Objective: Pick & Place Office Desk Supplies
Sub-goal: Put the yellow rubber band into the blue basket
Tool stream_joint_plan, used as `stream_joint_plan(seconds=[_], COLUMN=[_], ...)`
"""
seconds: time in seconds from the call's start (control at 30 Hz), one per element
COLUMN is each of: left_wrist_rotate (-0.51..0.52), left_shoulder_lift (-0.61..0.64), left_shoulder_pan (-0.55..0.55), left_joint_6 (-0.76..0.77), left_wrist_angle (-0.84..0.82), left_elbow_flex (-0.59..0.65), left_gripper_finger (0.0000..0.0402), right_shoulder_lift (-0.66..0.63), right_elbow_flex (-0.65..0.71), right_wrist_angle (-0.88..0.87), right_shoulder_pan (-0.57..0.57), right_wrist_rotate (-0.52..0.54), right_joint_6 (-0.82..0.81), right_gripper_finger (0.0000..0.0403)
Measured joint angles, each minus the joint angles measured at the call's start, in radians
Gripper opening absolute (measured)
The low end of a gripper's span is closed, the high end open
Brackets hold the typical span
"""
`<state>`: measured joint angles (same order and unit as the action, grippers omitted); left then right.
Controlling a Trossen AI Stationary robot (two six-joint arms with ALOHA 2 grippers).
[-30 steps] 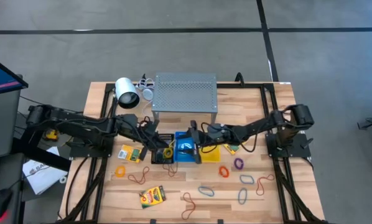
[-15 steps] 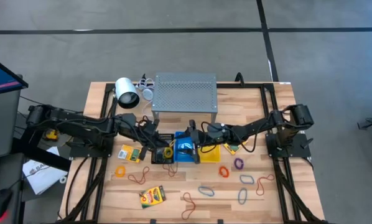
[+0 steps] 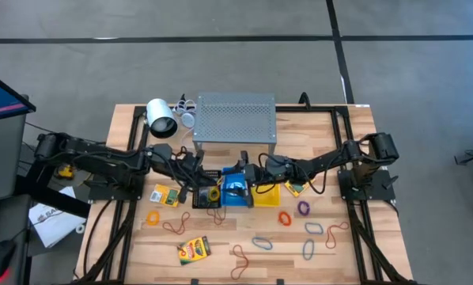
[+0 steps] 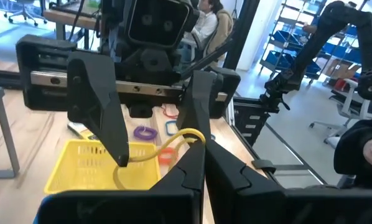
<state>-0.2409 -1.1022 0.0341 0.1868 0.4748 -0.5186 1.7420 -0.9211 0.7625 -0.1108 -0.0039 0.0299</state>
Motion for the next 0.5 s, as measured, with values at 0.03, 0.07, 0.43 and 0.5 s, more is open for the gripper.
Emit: stream_joint_plan(seconds=[0.03, 0.07, 0.43, 0.5], left_wrist_rotate=[0.000, 0.000, 0.000, 0.000], left_shoulder_lift=[-0.013, -0.028, -0.081, -0.081], left_shoulder_pan=[0.000, 0.000, -0.001, -0.001], left_joint_6=[-0.002, -0.007, -0.037, -0.049], left_wrist_angle=[0.025, 0.041, 0.140, 0.140], left_elbow_flex=[0.000, 0.000, 0.000, -0.002], left_gripper_finger=[0.0000, 0.0000, 0.0000, 0.0000], right_shoulder_lift=[0.000, 0.000, 0.000, 0.000], right_elbow_flex=[0.000, 0.000, 0.000, 0.000], right_wrist_angle=[0.001, 0.002, 0.002, 0.002], right_shoulder_pan=[0.000, 0.000, 0.000, 0.000], right_wrist_rotate=[0.000, 0.000, -0.024, -0.025], right_joint_6=[0.000, 0.000, -0.003, -0.004], right_gripper_finger=[0.0249, 0.0249, 0.0249, 0.0249])
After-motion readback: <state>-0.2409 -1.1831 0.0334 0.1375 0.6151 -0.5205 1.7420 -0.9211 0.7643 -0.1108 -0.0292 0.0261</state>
